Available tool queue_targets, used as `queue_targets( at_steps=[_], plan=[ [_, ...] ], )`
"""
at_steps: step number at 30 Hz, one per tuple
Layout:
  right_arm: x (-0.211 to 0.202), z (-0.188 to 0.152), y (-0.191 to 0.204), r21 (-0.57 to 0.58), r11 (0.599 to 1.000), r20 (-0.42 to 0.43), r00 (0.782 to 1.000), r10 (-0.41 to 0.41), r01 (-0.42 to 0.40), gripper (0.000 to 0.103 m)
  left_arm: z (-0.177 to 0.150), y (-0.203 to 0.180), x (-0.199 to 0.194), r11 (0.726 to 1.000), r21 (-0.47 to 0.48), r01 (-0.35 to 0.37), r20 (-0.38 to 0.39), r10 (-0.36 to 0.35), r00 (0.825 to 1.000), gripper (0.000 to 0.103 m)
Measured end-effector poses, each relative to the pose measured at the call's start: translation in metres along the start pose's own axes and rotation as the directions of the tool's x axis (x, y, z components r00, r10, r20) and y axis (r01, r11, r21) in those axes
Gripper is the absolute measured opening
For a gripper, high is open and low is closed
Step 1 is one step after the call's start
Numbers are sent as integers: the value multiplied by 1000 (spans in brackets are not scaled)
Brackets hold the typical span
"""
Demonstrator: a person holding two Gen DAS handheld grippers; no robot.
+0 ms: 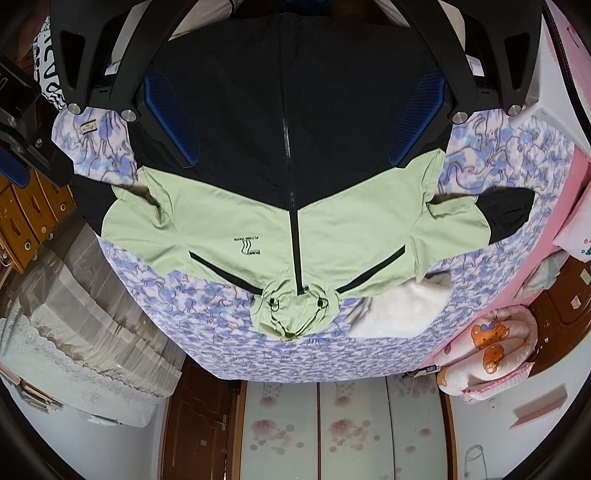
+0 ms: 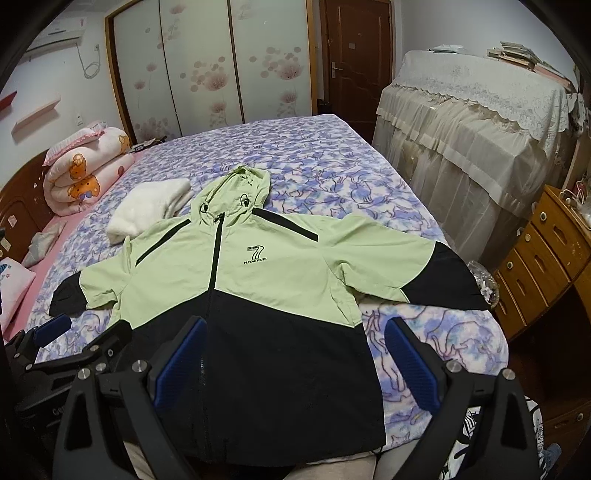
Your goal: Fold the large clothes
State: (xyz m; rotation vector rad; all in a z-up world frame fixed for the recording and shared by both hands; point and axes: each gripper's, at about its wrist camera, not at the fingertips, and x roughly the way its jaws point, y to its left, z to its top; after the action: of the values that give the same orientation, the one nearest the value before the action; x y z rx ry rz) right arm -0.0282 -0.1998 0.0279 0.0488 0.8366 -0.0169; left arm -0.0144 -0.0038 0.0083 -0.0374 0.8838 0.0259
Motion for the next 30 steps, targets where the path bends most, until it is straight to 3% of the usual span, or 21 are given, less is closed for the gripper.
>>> queue_targets(
  at_steps=[11,16,23,30],
  plan=[
    [0,13,-9,-13,999,23,999,37,-37,91,18,-8,5,1000,4,24,24,-24,999,101],
    [11,20,-30,20,1000,14,1000,19,-19,91,37,-16,13,999,6,52,83,-53,995,101],
    [35,31,-78,101,993,19,998,-64,62,91,65,-41,37,989,46,140,190,-146,971,101],
    [78,37,-149,196,968,4,987,-159,155,91,87,-87,95,984,89,153,146,-165,975,101]
  ],
)
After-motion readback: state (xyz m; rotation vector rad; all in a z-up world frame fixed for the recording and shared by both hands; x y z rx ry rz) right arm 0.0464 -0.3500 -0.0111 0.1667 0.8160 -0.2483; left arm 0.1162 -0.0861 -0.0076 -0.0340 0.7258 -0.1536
